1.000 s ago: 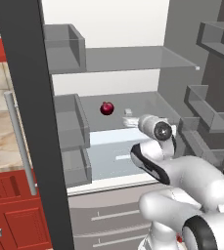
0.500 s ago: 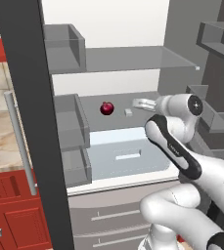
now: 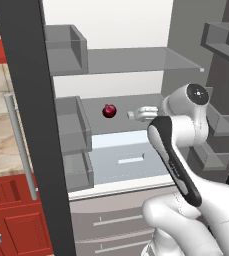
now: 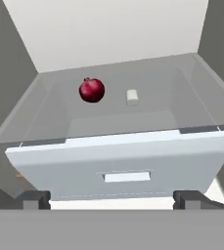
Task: Move the marshmallow and pomegranate from the top shelf to the second highest shelf to make space. Then, place the pitcher from the counter on the cleared top shelf.
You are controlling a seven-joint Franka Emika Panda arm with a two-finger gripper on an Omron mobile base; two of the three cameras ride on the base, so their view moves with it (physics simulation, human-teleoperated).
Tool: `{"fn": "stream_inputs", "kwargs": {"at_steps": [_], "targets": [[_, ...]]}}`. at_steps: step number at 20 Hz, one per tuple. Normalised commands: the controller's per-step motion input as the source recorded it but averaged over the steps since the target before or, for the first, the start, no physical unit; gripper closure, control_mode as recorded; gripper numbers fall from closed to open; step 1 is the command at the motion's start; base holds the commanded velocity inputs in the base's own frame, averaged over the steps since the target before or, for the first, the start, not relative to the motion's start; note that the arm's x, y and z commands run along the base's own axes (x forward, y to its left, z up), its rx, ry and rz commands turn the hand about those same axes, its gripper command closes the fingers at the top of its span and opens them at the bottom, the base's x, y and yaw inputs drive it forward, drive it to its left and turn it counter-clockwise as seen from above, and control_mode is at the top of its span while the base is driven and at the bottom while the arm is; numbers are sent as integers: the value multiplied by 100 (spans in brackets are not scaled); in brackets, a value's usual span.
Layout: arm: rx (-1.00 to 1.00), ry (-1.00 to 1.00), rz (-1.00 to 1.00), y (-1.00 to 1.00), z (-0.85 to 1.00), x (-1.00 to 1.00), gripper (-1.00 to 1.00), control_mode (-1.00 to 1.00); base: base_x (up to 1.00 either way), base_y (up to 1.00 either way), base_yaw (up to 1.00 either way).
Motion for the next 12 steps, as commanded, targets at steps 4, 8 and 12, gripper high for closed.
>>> {"fn": "stream_inputs", "kwargs": {"at_steps": [4,8,12], "targets": [[-7,8,0,-7,0,-29,-100,-100,0,0,0],[-3,0,0,-3,0,-19,-100,-100,0,0,0],[0,1,0,0,0,0,-100,-100,0,0,0]]}}
